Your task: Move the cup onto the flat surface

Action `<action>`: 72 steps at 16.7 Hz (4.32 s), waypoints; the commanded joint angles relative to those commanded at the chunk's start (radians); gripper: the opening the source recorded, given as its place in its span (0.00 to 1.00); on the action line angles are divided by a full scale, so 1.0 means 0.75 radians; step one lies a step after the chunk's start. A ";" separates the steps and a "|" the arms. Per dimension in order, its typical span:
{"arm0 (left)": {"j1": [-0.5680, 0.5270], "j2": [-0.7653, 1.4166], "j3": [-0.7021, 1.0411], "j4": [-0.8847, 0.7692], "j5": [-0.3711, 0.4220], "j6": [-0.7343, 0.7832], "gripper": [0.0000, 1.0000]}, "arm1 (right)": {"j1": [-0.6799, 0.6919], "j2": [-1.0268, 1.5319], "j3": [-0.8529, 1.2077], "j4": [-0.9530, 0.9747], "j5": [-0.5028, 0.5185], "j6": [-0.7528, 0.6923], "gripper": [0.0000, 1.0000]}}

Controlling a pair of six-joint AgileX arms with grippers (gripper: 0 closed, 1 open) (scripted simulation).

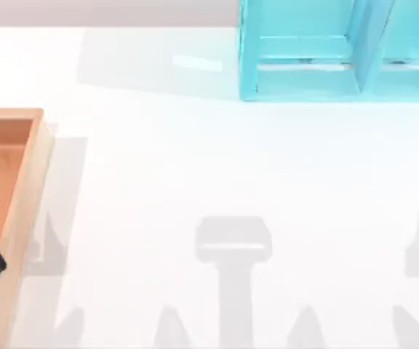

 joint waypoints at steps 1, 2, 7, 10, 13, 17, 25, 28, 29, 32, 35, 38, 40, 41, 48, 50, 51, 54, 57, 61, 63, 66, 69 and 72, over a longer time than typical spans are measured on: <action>0.000 0.000 0.000 0.000 0.000 0.000 1.00 | 0.000 0.000 0.000 0.000 0.000 0.000 1.00; 0.000 0.001 0.001 -0.001 0.000 0.000 1.00 | 0.000 0.000 0.000 0.000 0.000 0.000 1.00; 0.049 0.214 0.208 -0.201 0.000 0.054 1.00 | 0.000 0.000 0.000 0.000 0.000 0.000 1.00; 0.103 0.510 0.460 -0.453 0.001 0.114 1.00 | 0.000 0.000 0.000 0.000 0.000 0.000 1.00; 0.168 0.909 0.743 -0.757 0.001 0.182 1.00 | 0.000 0.000 0.000 0.000 0.000 0.000 1.00; 0.255 1.411 1.102 -1.149 0.000 0.272 1.00 | 0.000 0.000 0.000 0.000 0.000 0.000 1.00; 0.371 2.020 1.615 -1.650 -0.001 0.393 1.00 | 0.000 0.000 0.000 0.000 0.000 0.000 1.00; 0.379 2.060 1.652 -1.683 -0.001 0.402 1.00 | 0.000 0.000 0.000 0.000 0.000 0.000 1.00; 0.379 2.060 1.652 -1.683 -0.001 0.402 1.00 | 0.000 0.000 0.000 0.000 0.000 0.000 1.00; 0.373 2.057 1.645 -1.676 -0.002 0.400 1.00 | 0.000 0.000 0.000 0.000 0.000 0.000 1.00; 0.377 2.083 1.569 -1.585 -0.001 0.400 1.00 | 0.000 0.000 0.000 0.000 0.000 0.000 1.00; 0.380 2.132 1.435 -1.387 -0.001 0.404 1.00 | 0.000 0.000 0.000 0.000 0.000 0.000 1.00; 0.382 2.167 1.342 -1.253 -0.001 0.407 1.00 | 0.000 0.000 0.000 0.000 0.000 0.000 1.00; 0.384 2.182 1.304 -1.203 -0.001 0.408 1.00 | 0.000 0.000 0.000 0.000 0.000 0.000 1.00; 0.385 2.201 1.247 -1.137 -0.001 0.410 0.92 | 0.000 0.000 0.000 0.000 0.000 0.000 1.00; 0.385 2.201 1.247 -1.137 -0.001 0.410 0.77 | 0.000 0.000 0.000 0.000 0.000 0.000 1.00; 0.385 2.201 1.247 -1.137 -0.001 0.410 0.70 | 0.000 0.000 0.000 0.000 0.000 0.000 1.00; 0.385 2.201 1.247 -1.137 -0.001 0.410 0.47 | 0.000 0.000 0.000 0.000 0.000 0.000 1.00; 0.385 2.201 1.247 -1.137 -0.001 0.410 0.25 | 0.000 0.000 0.000 0.000 0.000 0.000 1.00; 0.385 2.201 1.247 -1.137 -0.001 0.410 0.00 | 0.000 0.000 0.000 0.000 0.000 0.000 1.00; 0.385 2.201 1.247 -1.137 -0.001 0.410 0.00 | 0.000 0.000 0.000 0.000 0.000 0.000 1.00; 0.385 2.201 1.247 -1.137 -0.001 0.410 0.00 | 0.000 0.000 0.000 0.000 0.000 0.000 1.00; 0.384 2.198 1.248 -1.137 -0.001 0.411 0.00 | 0.000 0.000 0.000 0.000 0.000 0.000 1.00; 0.398 2.185 1.286 -1.133 -0.005 0.370 0.00 | 0.000 0.000 0.000 0.000 0.000 0.000 1.00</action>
